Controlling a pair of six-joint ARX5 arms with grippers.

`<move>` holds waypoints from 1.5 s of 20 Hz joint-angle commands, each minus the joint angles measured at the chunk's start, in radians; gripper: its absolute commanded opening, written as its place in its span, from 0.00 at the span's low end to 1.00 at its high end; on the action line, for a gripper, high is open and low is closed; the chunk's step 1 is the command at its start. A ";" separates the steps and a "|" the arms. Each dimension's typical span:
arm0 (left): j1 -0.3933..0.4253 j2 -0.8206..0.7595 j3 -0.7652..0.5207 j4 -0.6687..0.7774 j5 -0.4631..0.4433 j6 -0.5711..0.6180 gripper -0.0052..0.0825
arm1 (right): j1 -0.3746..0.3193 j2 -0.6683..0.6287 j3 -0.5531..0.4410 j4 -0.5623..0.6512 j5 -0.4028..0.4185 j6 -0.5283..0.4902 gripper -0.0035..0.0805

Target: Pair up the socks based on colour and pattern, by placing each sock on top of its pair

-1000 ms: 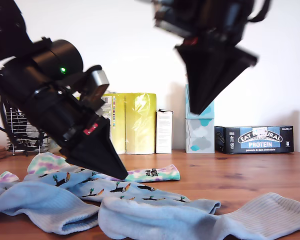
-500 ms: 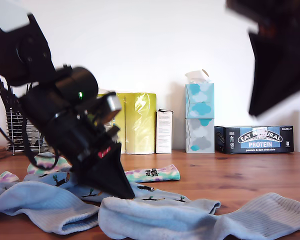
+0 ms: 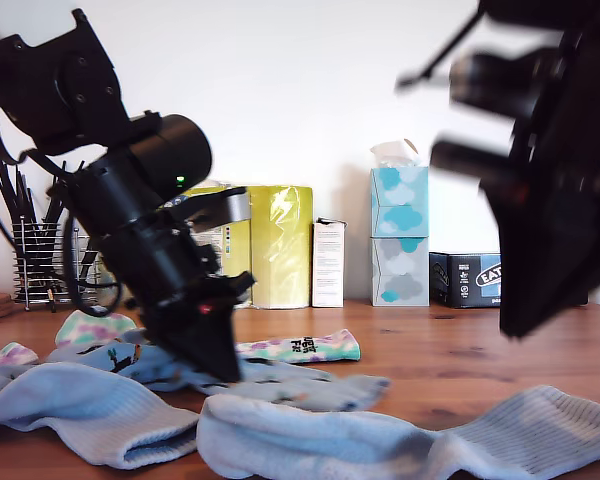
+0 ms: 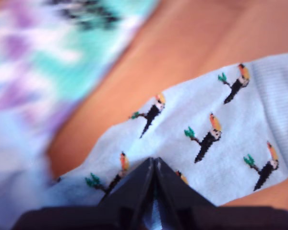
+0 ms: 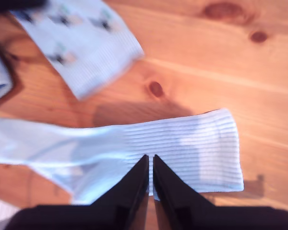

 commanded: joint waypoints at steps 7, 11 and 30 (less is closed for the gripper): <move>0.116 0.061 -0.024 -0.143 -0.089 -0.042 0.04 | -0.055 0.241 -0.002 0.028 -0.021 -0.102 0.03; 0.117 0.039 0.010 -0.154 -0.089 -0.042 0.04 | -0.072 0.357 -0.002 0.106 -0.043 -0.278 0.03; 0.117 0.029 0.143 -0.304 -0.008 -0.047 0.04 | -0.046 0.474 0.131 0.580 -0.001 -1.326 0.03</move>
